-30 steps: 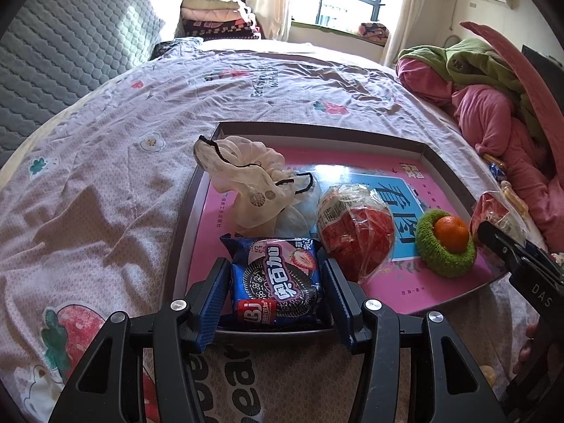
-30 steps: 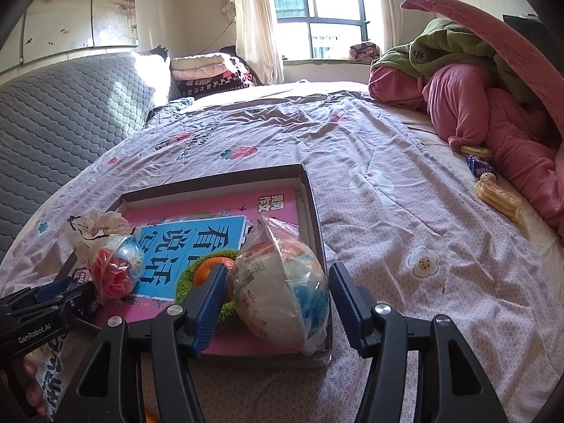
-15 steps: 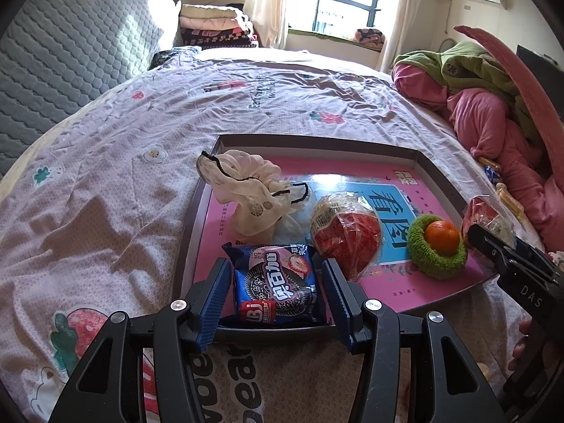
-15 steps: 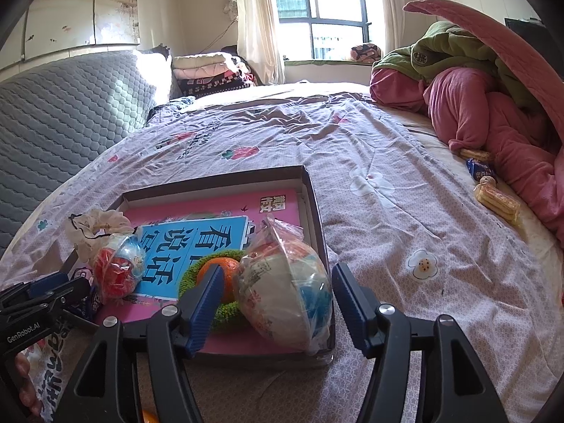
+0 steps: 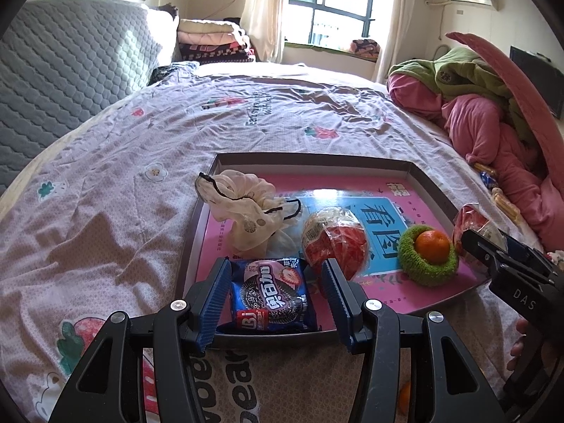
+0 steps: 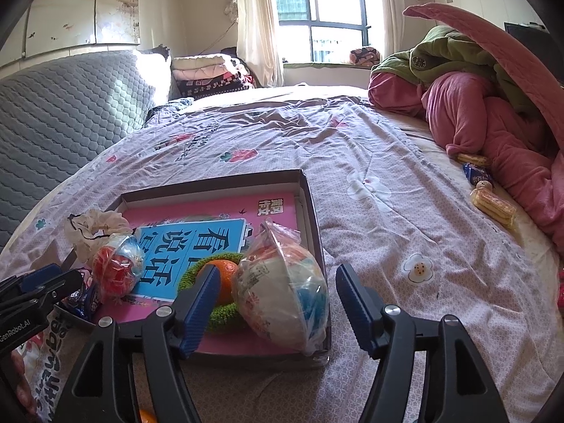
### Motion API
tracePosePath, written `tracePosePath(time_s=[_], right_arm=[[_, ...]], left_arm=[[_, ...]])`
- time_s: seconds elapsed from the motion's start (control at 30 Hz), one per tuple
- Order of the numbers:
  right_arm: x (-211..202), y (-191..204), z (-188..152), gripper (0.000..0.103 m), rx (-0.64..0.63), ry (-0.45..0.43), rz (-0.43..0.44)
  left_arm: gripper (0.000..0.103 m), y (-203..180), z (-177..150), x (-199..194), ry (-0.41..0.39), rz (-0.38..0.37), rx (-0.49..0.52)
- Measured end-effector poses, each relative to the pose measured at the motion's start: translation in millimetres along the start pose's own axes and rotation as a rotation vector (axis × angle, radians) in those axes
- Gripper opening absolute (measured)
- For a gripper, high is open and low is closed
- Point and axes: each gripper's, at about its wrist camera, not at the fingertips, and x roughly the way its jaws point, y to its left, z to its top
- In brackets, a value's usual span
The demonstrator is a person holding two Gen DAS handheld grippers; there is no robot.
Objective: Organize objects
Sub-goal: 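Open left tool on the biscuit pack while right tool opens on the clear bag, then withdraw both tools from the tray toward the orange and walnut on the bed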
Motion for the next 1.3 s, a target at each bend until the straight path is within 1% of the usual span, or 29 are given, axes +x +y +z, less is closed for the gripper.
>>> tracePosePath(time_s=[0.17,0.4,0.6,0.9,1.0,1.17,1.3], right_arm=[[-2.4,-0.5,1.4,0.07,-0.002,-0.01,0.0],[-6.1,0.1,3.7,0.071,-0.003,-0.029,0.004],[-10.5,3.9,4.4,0.071,-0.017,-0.047,0.004],[-21.0,11.0,5.7,0.074,-0.045,-0.079,0.006],[-23.8,11.8,6.4,0.074,-0.043,-0.088,0.008],[-32.6,13.2,8.0,0.075,-0.055,-0.119,0.009],[-44.3,13.1,10.0,0.08,-0.046,-0.157,0.023]], left_arm=[[0.056,-2.2,0.4,0.2,0.0,0.009,0.008],[0.067,-1.0,1.8,-2.7,-0.022,0.021,0.002],[0.071,-0.5,3.0,-6.4,-0.04,0.033,0.003],[0.072,-4.1,3.6,-14.0,-0.057,0.041,0.018],[0.075,-5.6,4.5,-19.1,-0.075,0.048,0.02],[0.075,-9.8,4.7,-28.1,-0.106,0.046,0.029],[0.077,-14.8,2.5,-35.7,-0.132,0.05,0.052]])
